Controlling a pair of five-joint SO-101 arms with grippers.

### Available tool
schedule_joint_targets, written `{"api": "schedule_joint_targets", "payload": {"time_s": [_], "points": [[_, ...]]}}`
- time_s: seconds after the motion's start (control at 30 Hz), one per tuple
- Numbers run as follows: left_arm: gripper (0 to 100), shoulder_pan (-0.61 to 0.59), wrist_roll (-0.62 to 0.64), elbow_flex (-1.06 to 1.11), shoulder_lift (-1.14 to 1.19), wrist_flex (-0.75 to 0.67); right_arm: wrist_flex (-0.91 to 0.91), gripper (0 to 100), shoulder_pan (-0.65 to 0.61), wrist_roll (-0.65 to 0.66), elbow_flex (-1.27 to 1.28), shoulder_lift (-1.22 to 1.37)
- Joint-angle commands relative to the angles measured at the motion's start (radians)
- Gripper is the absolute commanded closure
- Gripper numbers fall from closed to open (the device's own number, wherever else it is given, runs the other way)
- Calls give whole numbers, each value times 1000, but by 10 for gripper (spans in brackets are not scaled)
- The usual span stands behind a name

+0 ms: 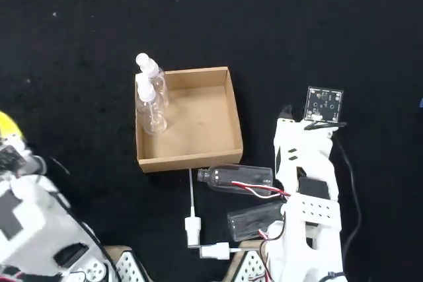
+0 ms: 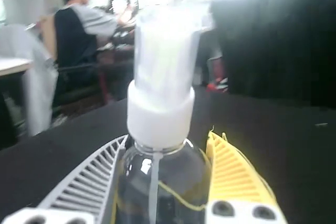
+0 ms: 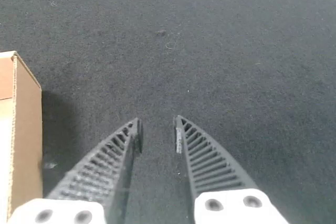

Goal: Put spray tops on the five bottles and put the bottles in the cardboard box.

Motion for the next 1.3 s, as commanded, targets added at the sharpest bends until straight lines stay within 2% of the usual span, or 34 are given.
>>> {"api": "schedule_joint_targets", "payload": {"time_s": [0.0, 0.3, 0.67, 1.13, 1.27], "points": [[940, 114, 5, 194, -290, -2, -32, 913, -17, -3, -4, 8], [940, 214, 11, 208, -643, 425, -32, 913, -18, -3, -4, 8], [940, 240, 173, 222, -1178, 982, -32, 913, -21, -3, -4, 8], [940, 496, 175, 226, -1854, 1689, -32, 913, -18, -3, -4, 8], [940, 564, 175, 196, -1838, 1789, -32, 913, -20, -3, -4, 8]]}}
